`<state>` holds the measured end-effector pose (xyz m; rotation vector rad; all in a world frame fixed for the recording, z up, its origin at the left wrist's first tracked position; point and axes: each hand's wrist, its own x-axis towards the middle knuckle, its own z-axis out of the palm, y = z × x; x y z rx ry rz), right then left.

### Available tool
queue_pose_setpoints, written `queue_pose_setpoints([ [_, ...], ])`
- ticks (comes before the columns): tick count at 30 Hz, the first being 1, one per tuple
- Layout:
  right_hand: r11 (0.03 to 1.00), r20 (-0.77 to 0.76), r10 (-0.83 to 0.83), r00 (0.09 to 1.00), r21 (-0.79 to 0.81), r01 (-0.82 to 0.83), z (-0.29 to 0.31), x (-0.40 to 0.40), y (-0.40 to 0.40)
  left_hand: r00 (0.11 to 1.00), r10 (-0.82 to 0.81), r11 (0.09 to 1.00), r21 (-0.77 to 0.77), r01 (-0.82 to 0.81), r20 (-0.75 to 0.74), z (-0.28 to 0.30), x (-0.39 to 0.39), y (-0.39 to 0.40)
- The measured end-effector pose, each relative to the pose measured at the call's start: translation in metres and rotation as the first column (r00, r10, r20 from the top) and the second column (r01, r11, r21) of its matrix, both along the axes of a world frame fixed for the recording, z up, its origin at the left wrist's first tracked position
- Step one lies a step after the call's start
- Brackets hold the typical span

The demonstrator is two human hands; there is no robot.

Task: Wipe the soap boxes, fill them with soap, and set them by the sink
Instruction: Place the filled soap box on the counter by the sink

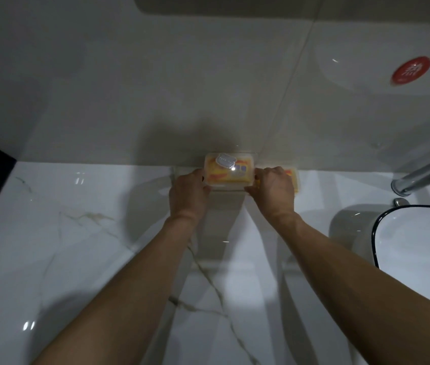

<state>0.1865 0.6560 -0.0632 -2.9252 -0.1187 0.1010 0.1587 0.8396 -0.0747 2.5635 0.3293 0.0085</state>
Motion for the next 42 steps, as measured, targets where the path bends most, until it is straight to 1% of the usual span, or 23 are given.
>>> queue_pose_setpoints([
  [10, 1.0, -0.005, -0.013, 1.0, 0.002, 0.013, 0.005, -0.002, 0.004, 0.996, -0.024, 0.998, 0.055, 0.029, -0.081, 0.008, 0.006, -0.002],
  [14, 0.999, -0.041, -0.03, 0.999, 0.009, 0.031, 0.012, -0.006, 0.002, 0.992, -0.027, 0.988, 0.149, 0.045, -0.126, 0.017, 0.003, -0.002],
  [18, 0.993, -0.066, -0.077, 0.995, 0.08, 0.083, 0.03, -0.018, -0.004, 0.989, -0.071, 0.972, 0.215, 0.099, -0.132, 0.037, -0.003, -0.002],
  [20, 0.989, -0.058, -0.094, 0.994, 0.112, 0.1, 0.041, -0.028, -0.006, 0.99, -0.105, 0.965, 0.232, 0.124, -0.092, 0.048, -0.008, -0.001],
  [22, 0.98, -0.034, -0.111, 0.993, 0.165, 0.115, 0.055, -0.04, -0.008, 0.99, -0.143, 0.96, 0.242, 0.14, -0.006, 0.062, -0.015, -0.003],
  [27, 0.939, 0.002, -0.204, 0.979, 0.284, 0.196, 0.102, -0.072, -0.017, 0.961, -0.202, 0.964, 0.21, 0.161, 0.191, 0.108, -0.033, -0.022],
  [32, 0.894, 0.082, -0.278, 0.957, 0.387, 0.226, 0.148, -0.125, -0.035, 0.932, -0.256, 0.949, 0.25, 0.192, 0.258, 0.146, -0.07, -0.05],
  [36, 0.857, 0.144, -0.339, 0.93, 0.454, 0.243, 0.179, -0.172, -0.058, 0.916, -0.261, 0.958, 0.196, 0.208, 0.305, 0.178, -0.105, -0.079],
  [42, 0.808, 0.198, -0.451, 0.87, 0.506, 0.303, 0.21, -0.241, -0.107, 0.889, -0.267, 0.964, 0.101, 0.247, 0.371, 0.21, -0.164, -0.124],
])
